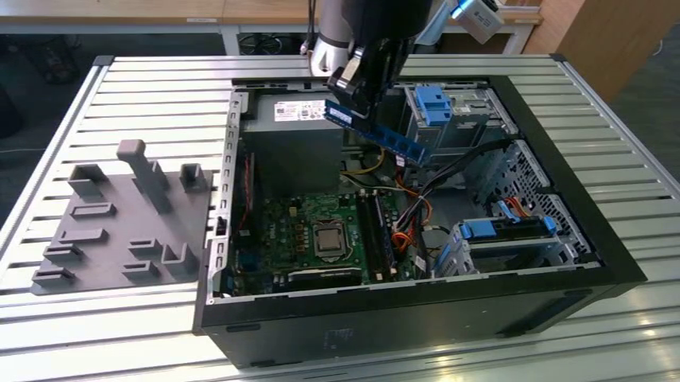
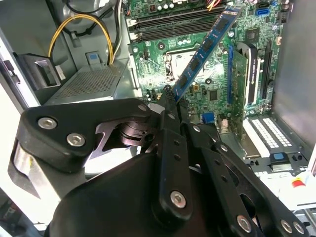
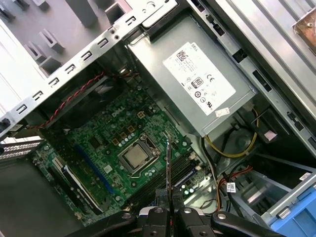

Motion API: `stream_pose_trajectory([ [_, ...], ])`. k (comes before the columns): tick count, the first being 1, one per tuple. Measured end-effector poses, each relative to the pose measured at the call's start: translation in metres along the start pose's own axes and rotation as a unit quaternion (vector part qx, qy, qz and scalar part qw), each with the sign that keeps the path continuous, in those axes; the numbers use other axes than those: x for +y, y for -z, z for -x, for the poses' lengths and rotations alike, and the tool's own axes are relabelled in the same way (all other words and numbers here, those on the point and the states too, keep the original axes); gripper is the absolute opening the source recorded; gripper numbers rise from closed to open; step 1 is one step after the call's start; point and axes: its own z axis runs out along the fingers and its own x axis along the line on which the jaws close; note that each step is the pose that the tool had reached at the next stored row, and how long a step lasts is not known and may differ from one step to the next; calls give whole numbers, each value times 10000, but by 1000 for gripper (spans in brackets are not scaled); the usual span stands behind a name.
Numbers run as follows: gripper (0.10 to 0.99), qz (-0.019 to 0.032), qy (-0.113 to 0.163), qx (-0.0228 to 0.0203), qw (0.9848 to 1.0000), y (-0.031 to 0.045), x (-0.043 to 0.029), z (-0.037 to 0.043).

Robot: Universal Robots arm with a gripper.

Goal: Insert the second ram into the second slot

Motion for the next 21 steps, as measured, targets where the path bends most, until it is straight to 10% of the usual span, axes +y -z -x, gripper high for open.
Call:
stream_pose_trajectory([
  [21, 137, 3, -386, -14, 9993, 0, 0, 0],
])
